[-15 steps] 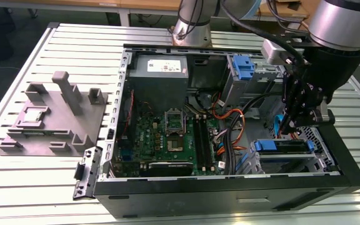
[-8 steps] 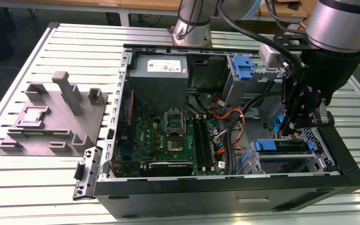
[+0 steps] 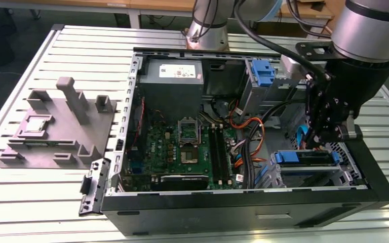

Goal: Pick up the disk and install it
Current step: 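Insert the second disk wire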

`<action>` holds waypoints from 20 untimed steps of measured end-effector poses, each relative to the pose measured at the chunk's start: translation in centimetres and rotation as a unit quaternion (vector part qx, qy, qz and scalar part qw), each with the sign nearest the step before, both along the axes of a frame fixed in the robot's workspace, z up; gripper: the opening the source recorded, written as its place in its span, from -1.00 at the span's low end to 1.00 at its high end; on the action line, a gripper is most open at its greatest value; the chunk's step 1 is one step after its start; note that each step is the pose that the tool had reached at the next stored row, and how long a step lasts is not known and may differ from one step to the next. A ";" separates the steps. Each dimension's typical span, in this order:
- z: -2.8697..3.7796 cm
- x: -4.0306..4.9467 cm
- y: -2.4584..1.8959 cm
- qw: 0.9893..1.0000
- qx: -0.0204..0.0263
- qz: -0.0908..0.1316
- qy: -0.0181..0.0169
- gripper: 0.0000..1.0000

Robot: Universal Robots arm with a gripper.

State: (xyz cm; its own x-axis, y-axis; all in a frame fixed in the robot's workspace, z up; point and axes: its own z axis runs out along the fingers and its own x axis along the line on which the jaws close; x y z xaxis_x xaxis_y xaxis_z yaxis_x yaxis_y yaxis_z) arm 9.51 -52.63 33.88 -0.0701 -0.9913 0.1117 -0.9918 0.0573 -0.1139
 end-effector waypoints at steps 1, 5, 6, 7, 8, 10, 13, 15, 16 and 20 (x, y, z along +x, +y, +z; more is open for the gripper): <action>0.00 -0.07 -0.04 1.000 0.000 0.001 -0.002 -0.68; -0.02 -0.37 -0.32 1.000 0.000 0.002 -0.007 -0.68; -0.03 -0.38 -0.45 1.000 0.000 0.002 -0.008 -0.68; -0.04 -0.38 -0.61 1.000 0.001 0.002 -0.008 -0.68; -0.05 -0.39 -0.75 1.000 0.001 0.003 -0.008 -0.68; -0.08 -0.41 -0.98 1.000 0.003 0.003 -0.009 -0.68; -0.11 -0.42 -1.22 1.000 0.012 0.003 -0.011 -0.68; -0.14 -0.44 -1.41 1.000 0.017 0.003 -0.012 -0.68; -0.15 -0.44 -1.51 1.000 0.018 0.003 -0.013 -0.68; -0.20 -0.51 -1.90 1.000 0.026 0.003 -0.015 -0.68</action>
